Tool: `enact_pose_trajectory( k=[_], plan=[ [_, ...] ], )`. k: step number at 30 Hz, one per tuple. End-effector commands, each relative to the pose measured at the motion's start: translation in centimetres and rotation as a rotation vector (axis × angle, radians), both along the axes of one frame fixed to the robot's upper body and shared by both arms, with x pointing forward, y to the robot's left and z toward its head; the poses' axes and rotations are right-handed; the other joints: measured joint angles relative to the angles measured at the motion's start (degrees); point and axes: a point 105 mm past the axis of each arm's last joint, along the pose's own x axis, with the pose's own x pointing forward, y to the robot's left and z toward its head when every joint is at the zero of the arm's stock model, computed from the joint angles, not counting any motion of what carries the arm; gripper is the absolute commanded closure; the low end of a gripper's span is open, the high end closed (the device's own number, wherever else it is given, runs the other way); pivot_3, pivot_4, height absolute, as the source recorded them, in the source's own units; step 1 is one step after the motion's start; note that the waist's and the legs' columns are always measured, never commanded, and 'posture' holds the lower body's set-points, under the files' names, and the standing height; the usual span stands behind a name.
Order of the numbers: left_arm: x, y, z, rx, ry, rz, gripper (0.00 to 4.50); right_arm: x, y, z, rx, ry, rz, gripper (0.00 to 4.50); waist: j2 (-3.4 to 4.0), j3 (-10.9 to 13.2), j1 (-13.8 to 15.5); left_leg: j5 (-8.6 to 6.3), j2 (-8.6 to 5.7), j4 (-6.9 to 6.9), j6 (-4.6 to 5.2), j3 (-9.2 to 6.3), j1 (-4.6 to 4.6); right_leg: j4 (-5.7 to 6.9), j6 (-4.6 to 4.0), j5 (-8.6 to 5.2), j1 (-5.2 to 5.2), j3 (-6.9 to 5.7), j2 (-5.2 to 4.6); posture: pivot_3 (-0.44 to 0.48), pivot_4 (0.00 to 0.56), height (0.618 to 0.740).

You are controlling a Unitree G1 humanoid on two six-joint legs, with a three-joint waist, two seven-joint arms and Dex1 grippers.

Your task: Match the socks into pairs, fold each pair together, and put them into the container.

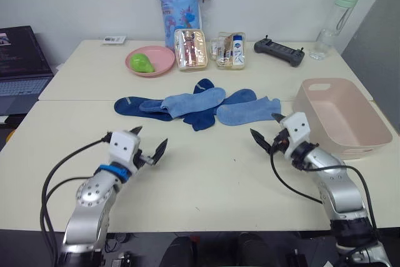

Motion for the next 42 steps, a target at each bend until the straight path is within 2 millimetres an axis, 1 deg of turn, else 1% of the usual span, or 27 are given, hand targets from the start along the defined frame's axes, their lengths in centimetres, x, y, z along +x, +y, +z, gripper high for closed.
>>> enact_pose_trajectory(
  k=[1,3,5,9,13,16,18,21,24,27,39,40,42],
  plan=[
    [1.5,-0.6,1.3,0.1,-0.049,-0.011,0.01,-0.5,2.3,1.7,0.031,-0.029,0.107,0.0,0.0,0.0,0.0,0.0,0.0,-0.02,0.0,0.0,-0.02,-0.01,0.0,0.0,-0.02,0.0,0.0,0.0,0.15,0.74],
    [2.5,-0.6,1.5,0.133,-0.052,0.015,0.01,-0.4,2.8,1.8,0.033,-0.029,0.117,0.0,0.0,0.0,0.0,0.0,0.0,-0.04,0.0,0.0,-0.06,-0.04,0.0,0.0,-0.05,0.0,0.0,0.0,0.15,0.74],
    [3.1,-0.6,1.7,0.16,-0.068,0.028,0.01,-0.3,2.9,1.9,0.038,-0.028,0.108,0.0,0.0,0.0,0.0,0.0,0.0,-0.03,0.01,0.03,-0.09,-0.08,0.01,-0.01,-0.07,0.03,-0.01,0.0,0.15,0.74],
    [4.6,-1.3,1.8,0.225,-0.079,0.018,0.01,-0.6,3.8,1.8,0.011,-0.04,0.14,0.0,-0.01,0.0,0.0,0.0,0.0,-0.03,0.01,0.05,-0.13,-0.09,0.01,-0.01,-0.12,0.04,-0.01,0.0,0.15,0.74],
    [6.0,-1.5,1.1,0.315,-0.073,0.001,0.01,-0.6,3.7,2.0,0.016,-0.047,0.131,0.0,-0.01,0.0,0.0,0.0,0.0,-0.02,0.0,0.02,-0.12,-0.01,0.01,0.0,-0.13,0.01,-0.01,0.0,0.15,0.74],
    [6.7,-1.6,1.0,0.361,-0.092,-0.004,0.01,-0.6,3.7,2.1,0.02,-0.049,0.126,0.0,-0.01,0.0,0.0,0.0,-0.01,-0.02,0.0,0.03,-0.11,0.0,0.01,0.0,-0.13,0.02,-0.01,0.0,0.15,0.74],
    [7.4,-2.1,0.8,0.417,-0.1,-0.017,0.01,-0.6,3.7,2.0,0.023,-0.05,0.119,0.0,-0.01,0.0,0.0,0.0,-0.01,-0.02,0.0,0.03,-0.12,-0.01,0.01,0.0,-0.15,0.02,-0.01,0.0,0.15,0.74],
    [8.1,-2.4,1.1,0.467,-0.137,-0.03,0.01,-0.7,3.7,2.0,0.037,-0.048,0.105,0.0,-0.01,0.0,0.1,0.0,-0.01,-0.02,0.0,0.03,-0.15,-0.02,0.01,0.0,-0.17,0.01,-0.01,0.0,0.15,0.74],
    [8.6,-2.3,1.4,0.484,-0.167,-0.022,0.01,-0.8,3.7,1.9,0.035,-0.047,0.102,0.0,-0.01,0.0,0.0,0.0,-0.01,-0.01,0.0,0.05,-0.16,-0.02,0.01,0.0,-0.18,0.03,-0.01,0.0,0.15,0.74],
    [8.9,-2.4,1.3,0.485,-0.161,-0.026,0.59,-0.9,3.6,1.9,0.035,-0.046,0.098,0.0,-0.01,0.0,0.0,0.0,-0.01,-0.01,0.0,0.04,-0.16,-0.01,0.01,0.0,-0.2,0.02,-0.01,0.0,0.15,0.74],
    [9.3,-2.1,0.5,0.479,-0.132,-0.025,4.35,-1.0,3.2,2.0,0.035,-0.048,0.076,0.0,-0.01,0.0,0.0,0.0,-0.02,-0.01,0.0,0.04,-0.16,0.0,0.01,0.0,-0.2,0.02,-0.01,0.0,0.15,0.74],
    [9.3,-2.1,0.5,0.475,-0.134,-0.025,4.46,-1.0,3.2,2.0,0.034,-0.048,0.076,0.0,-0.01,0.0,0.0,0.0,-0.02,-0.01,0.0,0.04,-0.16,0.0,0.01,0.0,-0.2,0.02,-0.01,0.0,0.15,0.74],
    [9.1,-2.5,0.9,0.457,-0.159,-0.04,4.46,-1.0,3.2,1.9,0.034,-0.047,0.077,0.0,-0.01,0.0,0.0,0.0,-0.02,0.0,0.0,0.04,-0.16,0.0,0.01,0.0,-0.2,0.02,-0.01,0.0,0.15,0.74]
  ],
)
